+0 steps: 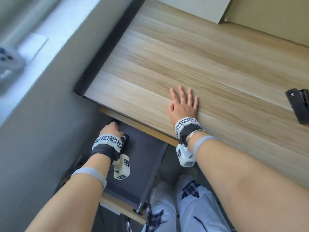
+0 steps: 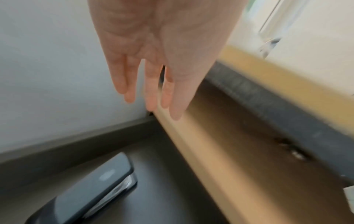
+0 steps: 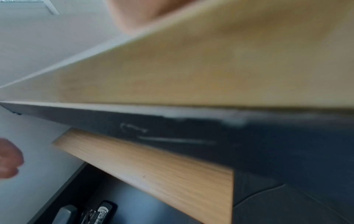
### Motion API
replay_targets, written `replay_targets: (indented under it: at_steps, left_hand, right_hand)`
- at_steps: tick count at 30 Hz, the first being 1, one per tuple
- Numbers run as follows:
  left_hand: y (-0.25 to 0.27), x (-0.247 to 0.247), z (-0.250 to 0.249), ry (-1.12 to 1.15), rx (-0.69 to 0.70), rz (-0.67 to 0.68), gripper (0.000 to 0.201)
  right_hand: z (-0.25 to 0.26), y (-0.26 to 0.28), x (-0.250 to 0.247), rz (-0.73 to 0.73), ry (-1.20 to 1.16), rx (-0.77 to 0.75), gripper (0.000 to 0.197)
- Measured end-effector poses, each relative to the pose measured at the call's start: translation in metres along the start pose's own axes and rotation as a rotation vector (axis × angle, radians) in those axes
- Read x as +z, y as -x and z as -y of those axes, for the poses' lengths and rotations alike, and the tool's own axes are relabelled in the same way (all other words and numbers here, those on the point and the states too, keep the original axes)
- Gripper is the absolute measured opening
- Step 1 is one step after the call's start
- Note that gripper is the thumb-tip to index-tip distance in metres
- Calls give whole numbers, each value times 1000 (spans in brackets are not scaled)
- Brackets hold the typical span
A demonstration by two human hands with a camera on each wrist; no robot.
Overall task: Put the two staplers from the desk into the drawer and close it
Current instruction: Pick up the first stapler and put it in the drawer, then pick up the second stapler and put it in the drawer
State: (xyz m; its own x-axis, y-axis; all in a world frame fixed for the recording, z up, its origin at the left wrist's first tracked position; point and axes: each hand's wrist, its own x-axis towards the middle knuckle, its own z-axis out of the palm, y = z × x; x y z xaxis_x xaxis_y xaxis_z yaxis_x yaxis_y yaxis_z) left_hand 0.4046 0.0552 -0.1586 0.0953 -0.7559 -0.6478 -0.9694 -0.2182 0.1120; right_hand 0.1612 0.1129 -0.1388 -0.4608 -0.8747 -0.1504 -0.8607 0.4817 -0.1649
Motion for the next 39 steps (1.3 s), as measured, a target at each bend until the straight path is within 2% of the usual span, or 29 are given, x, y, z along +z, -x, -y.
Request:
replay_targets:
  at_steps: [3,6,9,13,20,25,31,36,39]
  left_hand:
    - [19,-31,-15,-8,57,-14,29]
    - [35,-60,-37,-5,104,-93,25]
    - [48,-76,-72,8,159,-108,23]
    - [58,-74,-128,26,252,-116,17]
    - [73,-35,-222,19,373,-51,22]
    - [77,-12,-267,-5,411,-22,24]
    - [75,2,-288,-32,402,-16,26]
    - [69,3,-287,-10,386,-21,26]
    - [67,-1,-282,3,377,-25,25]
  right_hand:
    - [-13,1,-13,75,-27,-55,59]
    - [-30,0,-35,163,-60,-136,58]
    - [-54,0,-58,239,-110,-127,52]
    - [-111,4,-83,221,-88,41,47]
    - [-249,8,-125,148,34,396,44]
    - [-313,6,-126,79,-54,618,55]
    - [-344,-12,-121,145,-191,721,78]
    - [-345,-28,-121,139,-244,798,69]
    - [-334,-32,-124,183,-249,773,64]
